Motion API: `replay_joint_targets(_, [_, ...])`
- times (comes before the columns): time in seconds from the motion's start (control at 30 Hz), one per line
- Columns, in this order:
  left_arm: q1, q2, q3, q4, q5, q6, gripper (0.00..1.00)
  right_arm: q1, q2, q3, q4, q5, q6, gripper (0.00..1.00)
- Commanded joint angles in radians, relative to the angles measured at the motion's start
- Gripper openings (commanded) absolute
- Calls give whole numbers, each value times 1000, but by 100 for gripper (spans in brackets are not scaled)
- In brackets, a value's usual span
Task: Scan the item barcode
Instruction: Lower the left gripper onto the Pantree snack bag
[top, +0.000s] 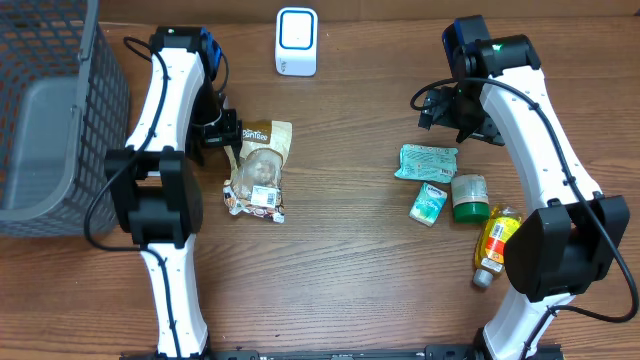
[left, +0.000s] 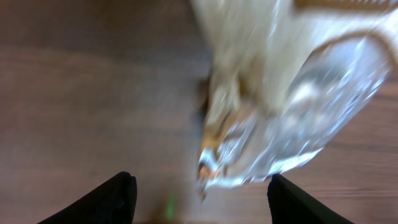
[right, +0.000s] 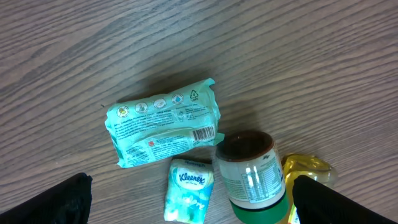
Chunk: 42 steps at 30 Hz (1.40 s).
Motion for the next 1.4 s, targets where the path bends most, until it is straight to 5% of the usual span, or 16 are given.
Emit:
replay_joint_targets(0.0, [-8,-166,-65,-4,-107,-105,68,4,-12,16,4,13,5,100])
replay_joint_targets(0.23, [-21,-308,-148,4,-103,-131,73,4,-12,16,4,13,5,100])
replay_joint_targets(0.37, [-37,-307,-188,23,-103,-148,86,4,-12,16,4,13,5,100])
replay_joint_targets(1.07, [-80,-306,-663,358,-93,-169,76,4,-12,16,4,13,5,100])
replay_joint_targets(1.37, [-80,-306,-715,367,160,-107,73,4,-12,16,4,13,5,100])
